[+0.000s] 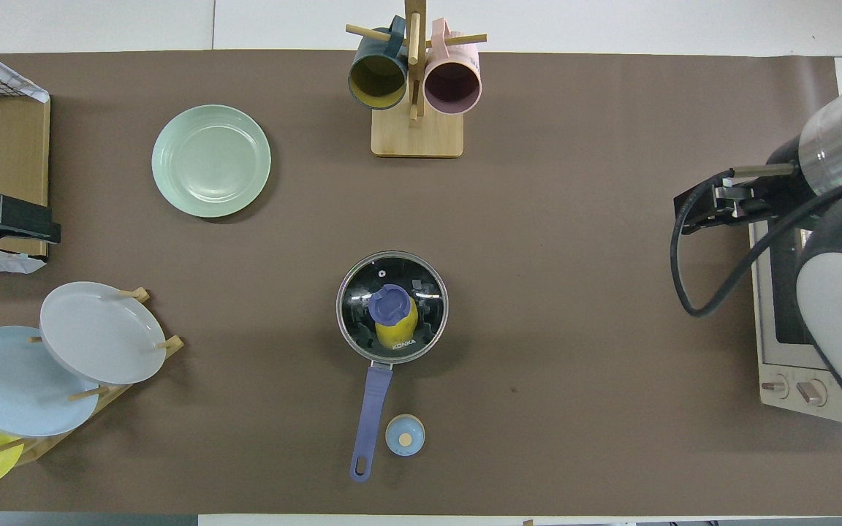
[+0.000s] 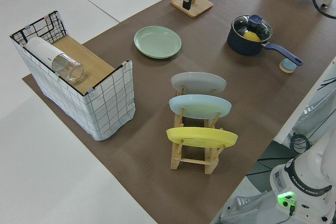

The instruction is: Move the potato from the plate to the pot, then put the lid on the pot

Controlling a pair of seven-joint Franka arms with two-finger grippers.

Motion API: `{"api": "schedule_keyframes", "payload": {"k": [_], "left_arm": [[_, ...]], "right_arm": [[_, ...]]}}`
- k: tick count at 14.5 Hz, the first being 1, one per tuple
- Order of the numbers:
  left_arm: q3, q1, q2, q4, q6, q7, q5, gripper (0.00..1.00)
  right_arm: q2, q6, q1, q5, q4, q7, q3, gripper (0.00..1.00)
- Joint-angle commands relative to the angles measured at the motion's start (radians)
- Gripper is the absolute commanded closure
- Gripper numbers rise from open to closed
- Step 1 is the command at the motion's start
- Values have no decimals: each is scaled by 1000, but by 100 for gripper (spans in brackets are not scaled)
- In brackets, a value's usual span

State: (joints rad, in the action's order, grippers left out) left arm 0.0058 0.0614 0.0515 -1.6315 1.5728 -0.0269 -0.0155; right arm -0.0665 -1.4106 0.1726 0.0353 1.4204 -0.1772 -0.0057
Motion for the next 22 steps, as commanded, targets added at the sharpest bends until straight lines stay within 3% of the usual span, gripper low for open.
{"api": "schedule_keyframes", "payload": {"k": [1, 10, 22], "left_arm": [[-9, -8, 13, -14, -5, -2, 19, 0], [-9, -8, 13, -14, -5, -2, 19, 0], [-9, -8, 13, -14, -5, -2, 19, 0]], "right_arm": [[48, 6, -5, 20, 79, 30, -2, 0], [109, -25, -108, 9, 216, 142, -7, 0], [68, -57, -143, 15, 181, 148, -3, 0]]}}
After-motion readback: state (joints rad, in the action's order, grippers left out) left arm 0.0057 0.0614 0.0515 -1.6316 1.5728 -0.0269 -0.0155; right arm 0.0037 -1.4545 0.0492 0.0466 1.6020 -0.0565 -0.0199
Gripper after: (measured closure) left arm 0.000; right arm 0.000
